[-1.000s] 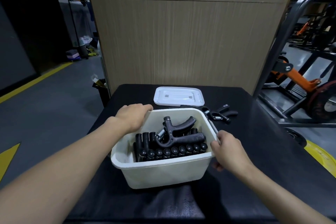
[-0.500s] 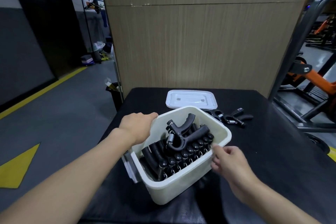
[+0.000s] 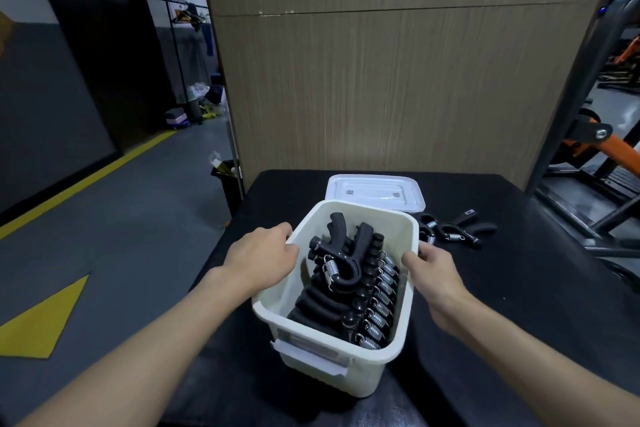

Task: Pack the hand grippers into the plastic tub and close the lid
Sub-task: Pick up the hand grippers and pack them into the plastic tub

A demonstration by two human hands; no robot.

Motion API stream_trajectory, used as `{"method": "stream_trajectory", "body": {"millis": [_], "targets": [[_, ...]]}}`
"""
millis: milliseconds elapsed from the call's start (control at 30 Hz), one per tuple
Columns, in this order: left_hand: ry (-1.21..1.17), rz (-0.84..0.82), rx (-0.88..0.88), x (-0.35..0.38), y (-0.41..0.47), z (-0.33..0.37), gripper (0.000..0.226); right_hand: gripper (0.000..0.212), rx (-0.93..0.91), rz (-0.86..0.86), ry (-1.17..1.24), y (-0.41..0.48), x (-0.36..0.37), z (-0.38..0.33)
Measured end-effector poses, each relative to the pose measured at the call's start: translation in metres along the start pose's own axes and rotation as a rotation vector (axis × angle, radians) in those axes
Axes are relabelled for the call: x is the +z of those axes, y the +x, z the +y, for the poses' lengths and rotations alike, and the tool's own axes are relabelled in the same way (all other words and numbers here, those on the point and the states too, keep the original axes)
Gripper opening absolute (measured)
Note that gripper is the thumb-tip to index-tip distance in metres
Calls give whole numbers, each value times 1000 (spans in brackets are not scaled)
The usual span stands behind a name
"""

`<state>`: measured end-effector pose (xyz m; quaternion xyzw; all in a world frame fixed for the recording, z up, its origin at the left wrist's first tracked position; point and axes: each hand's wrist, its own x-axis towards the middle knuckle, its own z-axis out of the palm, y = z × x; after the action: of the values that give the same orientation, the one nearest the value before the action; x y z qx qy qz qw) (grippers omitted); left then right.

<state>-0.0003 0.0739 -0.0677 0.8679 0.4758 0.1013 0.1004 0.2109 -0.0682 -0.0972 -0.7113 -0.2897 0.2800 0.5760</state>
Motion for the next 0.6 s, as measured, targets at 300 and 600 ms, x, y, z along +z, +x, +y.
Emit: {"method": "stream_trajectory", "body": {"millis": [300, 600], "targets": [[-463, 30, -103, 25, 1, 8, 40, 23, -45, -87, -3, 41, 0, 13], [-569, 11, -179, 24, -2, 15, 57, 43, -112, -308, -976, 126, -37, 88]]}}
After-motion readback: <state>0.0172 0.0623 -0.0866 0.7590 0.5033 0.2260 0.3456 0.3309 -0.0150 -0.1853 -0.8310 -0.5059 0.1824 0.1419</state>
